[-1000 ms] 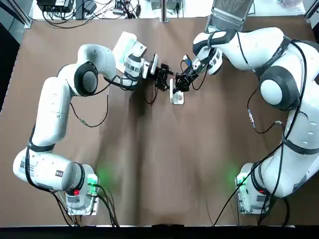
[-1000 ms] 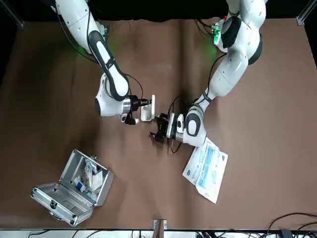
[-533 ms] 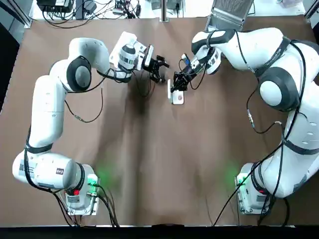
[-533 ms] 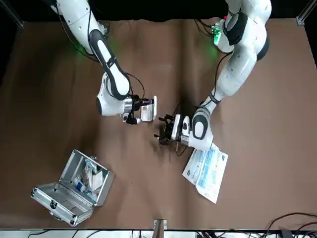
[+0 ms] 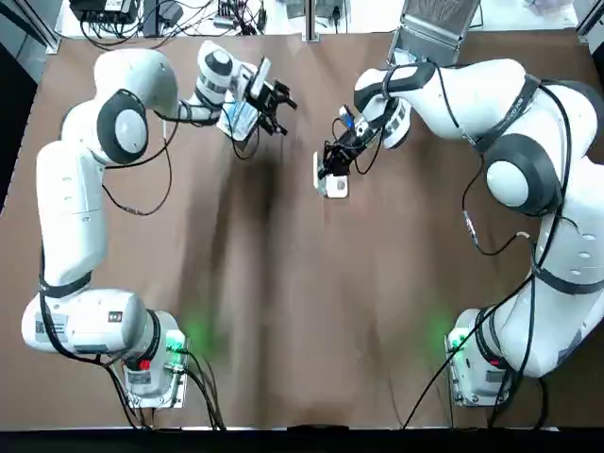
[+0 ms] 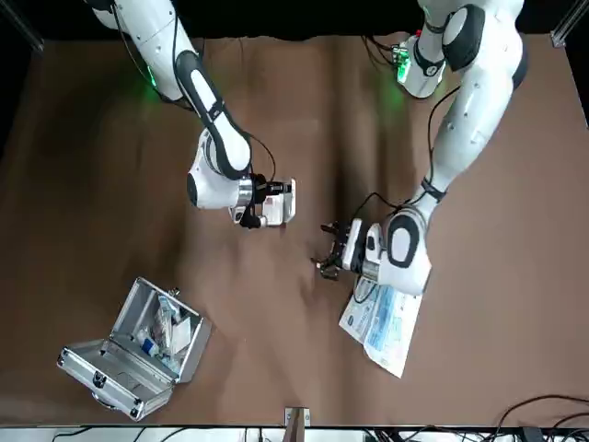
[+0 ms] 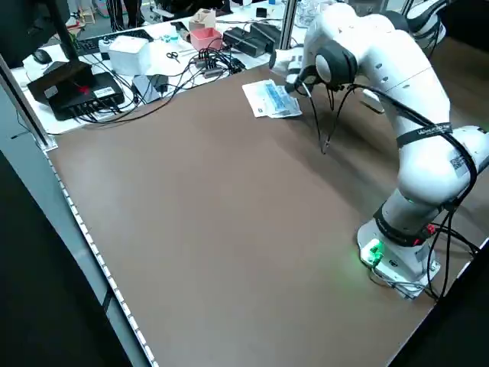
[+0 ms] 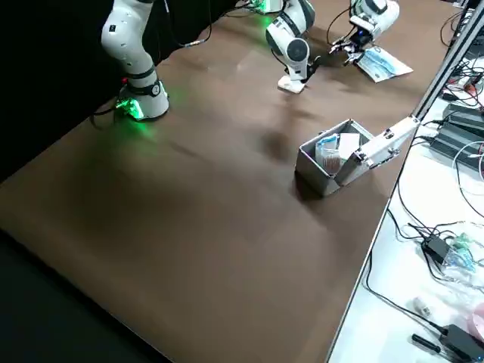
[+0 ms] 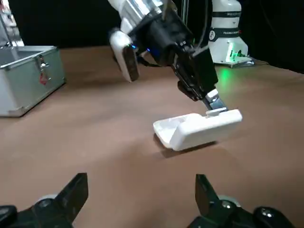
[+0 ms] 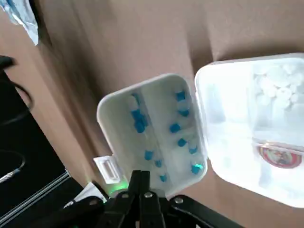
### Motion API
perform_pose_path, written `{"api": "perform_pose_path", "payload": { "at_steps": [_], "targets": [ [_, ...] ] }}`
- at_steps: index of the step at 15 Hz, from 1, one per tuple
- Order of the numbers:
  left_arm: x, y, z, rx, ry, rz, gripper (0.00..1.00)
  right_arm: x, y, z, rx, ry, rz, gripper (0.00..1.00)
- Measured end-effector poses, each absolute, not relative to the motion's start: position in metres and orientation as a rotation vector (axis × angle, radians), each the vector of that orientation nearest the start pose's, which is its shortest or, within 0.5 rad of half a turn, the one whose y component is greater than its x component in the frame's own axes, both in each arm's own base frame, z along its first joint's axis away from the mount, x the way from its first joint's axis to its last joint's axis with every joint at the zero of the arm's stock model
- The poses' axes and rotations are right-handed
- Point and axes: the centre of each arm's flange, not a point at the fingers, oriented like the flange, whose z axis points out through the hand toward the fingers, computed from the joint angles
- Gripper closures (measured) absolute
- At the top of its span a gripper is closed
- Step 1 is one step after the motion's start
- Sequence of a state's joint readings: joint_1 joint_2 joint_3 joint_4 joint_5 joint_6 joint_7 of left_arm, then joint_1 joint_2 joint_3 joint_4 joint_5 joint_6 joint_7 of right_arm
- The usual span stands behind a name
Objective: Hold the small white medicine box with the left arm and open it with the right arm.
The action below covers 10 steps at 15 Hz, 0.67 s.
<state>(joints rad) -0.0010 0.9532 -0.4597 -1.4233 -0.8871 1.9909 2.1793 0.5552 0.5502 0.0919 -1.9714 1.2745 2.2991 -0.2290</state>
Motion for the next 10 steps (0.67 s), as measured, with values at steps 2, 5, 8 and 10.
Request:
{"api": "perform_pose_path", "payload": {
  "at_steps": [2, 5, 8, 10],
  "targets": [
    [0.652, -0.279, 0.206, 1.168, -1.744, 0.731, 0.0, 0.466, 0.38, 0.175, -2.309, 0.185, 0.448, 0.99],
    [0.666, -0.246, 0.25, 1.194, -1.803, 0.723, 0.0, 0.464, 0.386, 0.166, -2.328, 0.185, 0.435, 0.99],
    [0.678, -0.209, 0.297, 1.213, -1.844, 0.761, 0.0, 0.461, 0.393, 0.16, -2.353, 0.183, 0.41, 0.99],
    [0.685, -0.184, 0.326, 1.24, -1.866, 0.797, 0.0, 0.458, 0.398, 0.155, -2.366, 0.178, 0.402, 0.99]
  ]
}}
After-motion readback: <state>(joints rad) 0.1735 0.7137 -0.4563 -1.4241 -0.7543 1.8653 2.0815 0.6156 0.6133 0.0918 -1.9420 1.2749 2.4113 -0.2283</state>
